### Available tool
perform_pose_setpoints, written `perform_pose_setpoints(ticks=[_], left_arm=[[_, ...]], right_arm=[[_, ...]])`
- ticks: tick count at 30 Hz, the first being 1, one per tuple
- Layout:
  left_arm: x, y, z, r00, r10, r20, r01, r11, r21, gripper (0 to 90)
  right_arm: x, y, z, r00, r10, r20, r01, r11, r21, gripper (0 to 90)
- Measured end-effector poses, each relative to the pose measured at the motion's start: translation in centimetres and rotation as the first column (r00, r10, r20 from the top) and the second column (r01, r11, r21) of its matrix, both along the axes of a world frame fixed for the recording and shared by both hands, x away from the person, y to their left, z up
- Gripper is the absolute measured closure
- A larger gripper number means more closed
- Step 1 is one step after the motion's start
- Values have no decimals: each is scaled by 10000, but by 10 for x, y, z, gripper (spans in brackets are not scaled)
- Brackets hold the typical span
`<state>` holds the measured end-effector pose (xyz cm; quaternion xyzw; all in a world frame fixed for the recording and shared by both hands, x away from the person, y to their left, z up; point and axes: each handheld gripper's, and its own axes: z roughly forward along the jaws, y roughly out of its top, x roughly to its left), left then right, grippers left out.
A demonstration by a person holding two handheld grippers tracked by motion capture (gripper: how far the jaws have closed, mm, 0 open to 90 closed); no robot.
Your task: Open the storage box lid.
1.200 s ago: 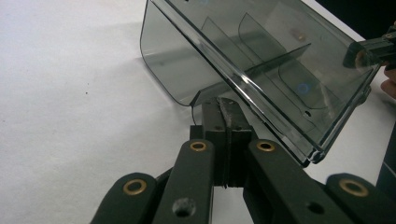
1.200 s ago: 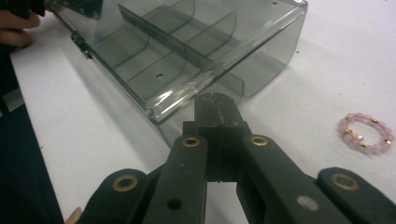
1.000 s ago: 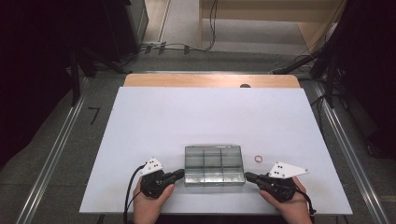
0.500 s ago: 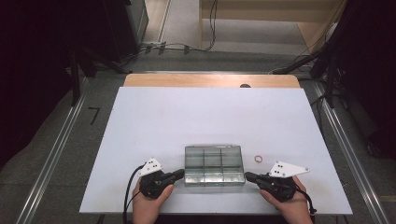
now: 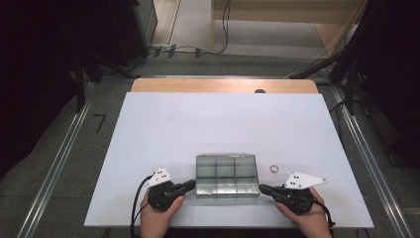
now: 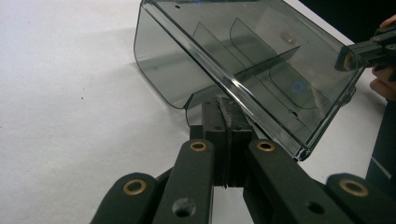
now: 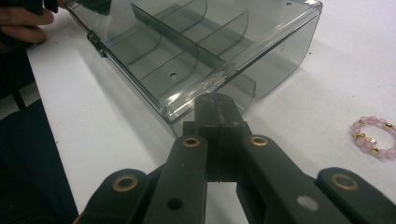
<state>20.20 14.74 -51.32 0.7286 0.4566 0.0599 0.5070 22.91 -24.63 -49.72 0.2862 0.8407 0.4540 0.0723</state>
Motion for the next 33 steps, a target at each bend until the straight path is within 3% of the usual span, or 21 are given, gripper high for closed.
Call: perform_pose_setpoints(ticks=[12, 18, 30, 33], left_arm=[[1, 1, -1, 10000, 12, -75, -12, 9999, -112, 898], [1, 2, -2, 9993, -213, -318, 211, 9998, -72, 897], [-3, 4, 0, 9983, -556, -189, 557, 9984, 50, 897], [-4, 4, 1, 9981, -591, -158, 592, 9982, 47, 897]], right_arm=[[-1, 0, 1, 10000, 74, 34, -75, 9999, 90, 885], [0, 0, 0, 9999, 119, -59, -118, 9999, 68, 885], [-1, 0, 0, 9999, 96, -144, -95, 9999, 68, 886], [0, -1, 1, 9996, 175, -208, -168, 9992, 373, 886]])
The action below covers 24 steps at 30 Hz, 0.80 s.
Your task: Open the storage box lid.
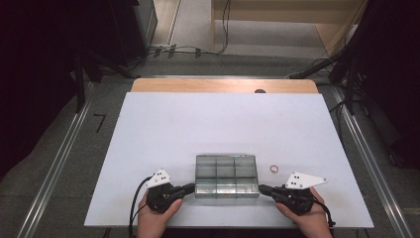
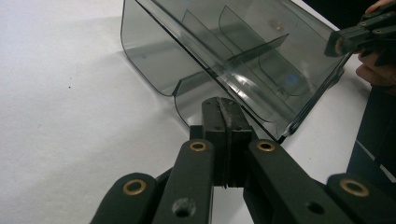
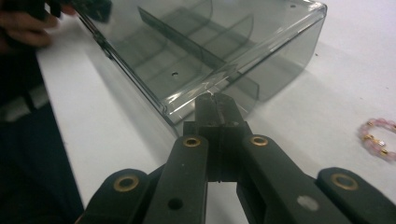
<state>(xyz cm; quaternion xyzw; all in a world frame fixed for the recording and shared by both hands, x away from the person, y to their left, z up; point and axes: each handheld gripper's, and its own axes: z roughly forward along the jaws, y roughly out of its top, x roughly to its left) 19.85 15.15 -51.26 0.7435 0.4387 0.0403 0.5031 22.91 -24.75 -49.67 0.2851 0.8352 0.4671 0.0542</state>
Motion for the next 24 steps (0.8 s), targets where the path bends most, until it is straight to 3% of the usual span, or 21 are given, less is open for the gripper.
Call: perform_pose_setpoints(ticks=[14, 24], left_arm=[[-4, 0, 8, 9976, -110, 687, 131, 9995, -299, 897], [-6, -3, 14, 9884, -307, 1489, 365, 9987, -363, 897]], right_arm=[[-2, -1, 6, 9999, 35, 114, -39, 9992, 407, 886], [-2, -1, 11, 9996, 19, 294, -40, 9975, 712, 886]])
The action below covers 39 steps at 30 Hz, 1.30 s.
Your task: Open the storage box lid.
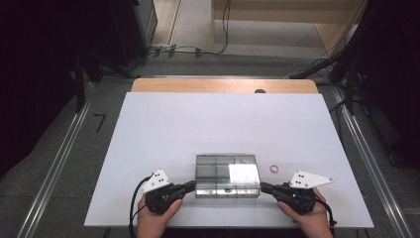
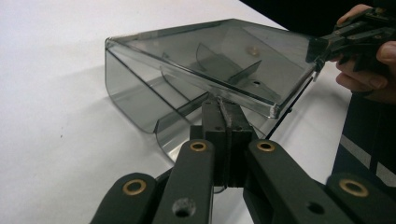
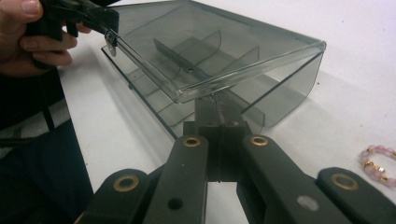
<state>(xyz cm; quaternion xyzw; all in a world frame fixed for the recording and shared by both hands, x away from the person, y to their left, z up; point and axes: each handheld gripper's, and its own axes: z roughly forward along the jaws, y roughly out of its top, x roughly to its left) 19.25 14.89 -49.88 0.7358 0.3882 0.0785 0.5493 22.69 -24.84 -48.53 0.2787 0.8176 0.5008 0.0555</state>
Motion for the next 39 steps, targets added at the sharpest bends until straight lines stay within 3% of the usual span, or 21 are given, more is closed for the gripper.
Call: perform_pose_setpoints(ticks=[14, 35, 39], left_arm=[[12, -1, 8, 9992, 93, 380, -81, 9995, -321, 897], [37, 0, 29, 9973, -3, 736, 31, 9993, -382, 888], [37, 4, 28, 9977, 90, 679, -71, 9996, -276, 711]], right_arm=[[5, 3, 10, 9993, -141, 342, 131, 9995, 291, 886], [28, 12, 31, 9958, -506, 758, 456, 9968, 664, 885], [32, 13, 35, 9955, -548, 769, 495, 9963, 697, 886]])
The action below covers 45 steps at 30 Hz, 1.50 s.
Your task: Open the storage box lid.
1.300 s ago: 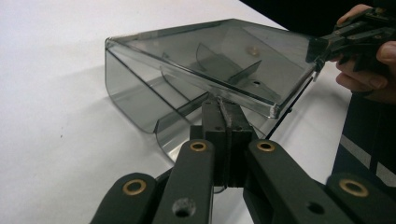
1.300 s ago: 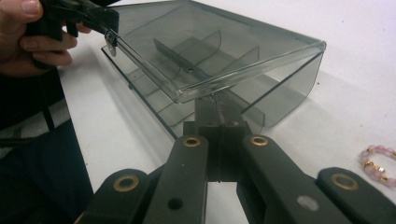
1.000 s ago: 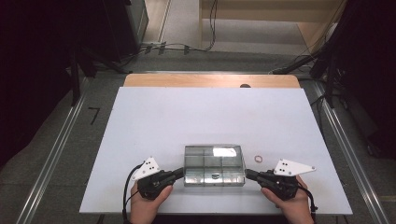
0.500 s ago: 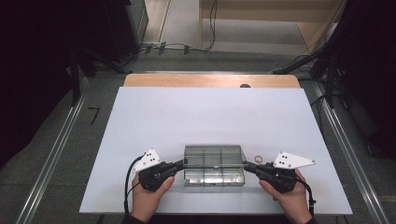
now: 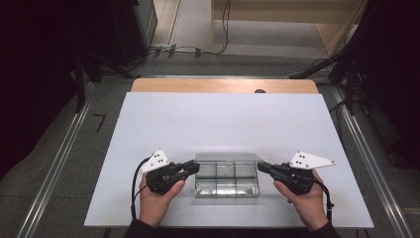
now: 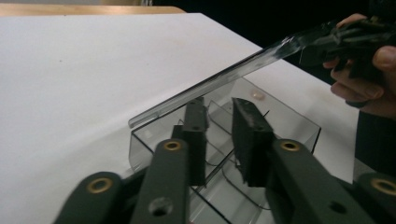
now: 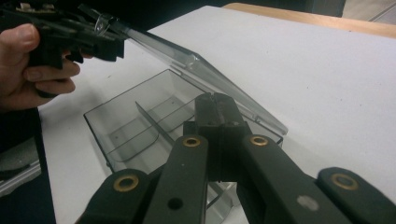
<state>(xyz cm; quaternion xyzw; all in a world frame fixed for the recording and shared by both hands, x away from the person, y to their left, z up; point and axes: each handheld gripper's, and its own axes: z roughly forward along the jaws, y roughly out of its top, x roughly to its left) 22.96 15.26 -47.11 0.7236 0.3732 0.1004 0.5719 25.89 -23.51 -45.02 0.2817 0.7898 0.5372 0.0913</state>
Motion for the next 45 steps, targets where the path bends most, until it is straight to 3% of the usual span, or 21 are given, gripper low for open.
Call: perform_pose_setpoints(ticks=[6, 9, 13, 16, 20, 27, 31, 35, 45], left_arm=[[4, 7, 0, 9983, 576, 10, -576, 9983, -77, 440], [11, 7, -1, 9964, 820, -205, -824, 9964, -219, 276], [22, 0, -1, 9967, 745, -333, -744, 9972, 42, 91], [31, -4, -2, 9966, 667, -486, -666, 9978, 37, 21], [41, -8, -5, 9969, 649, -447, -641, 9978, 184, 63], [49, -8, -6, 9994, 249, -220, -254, 9994, -236, 329], [53, -8, -9, 9985, 70, -549, -89, 9994, -333, 453], [55, -9, -11, 9983, 68, -584, -87, 9994, -335, 540], [58, -5, -16, 9975, 194, -673, -243, 9970, -728, 616]], right_arm=[[6, 1, 2, 10000, -54, 67, 54, 10000, 22, 886], [9, 2, 3, 10000, -56, 47, 56, 10000, 6, 886], [13, 3, 6, 9999, -82, 72, 82, 10000, 48, 886], [16, 5, 7, 9999, -117, 73, 116, 9999, 108, 886], [20, 8, 9, 9999, -66, 158, 65, 9999, 77, 886], [26, 12, 9, 9998, -68, 190, 68, 10000, 28, 885], [29, 12, 9, 9997, -103, 220, 103, 9999, 21, 885], [32, 12, 8, 9998, -142, 141, 142, 9999, 10, 885], [33, 4, 6, 9998, 35, 212, -30, 9998, -202, 883]])
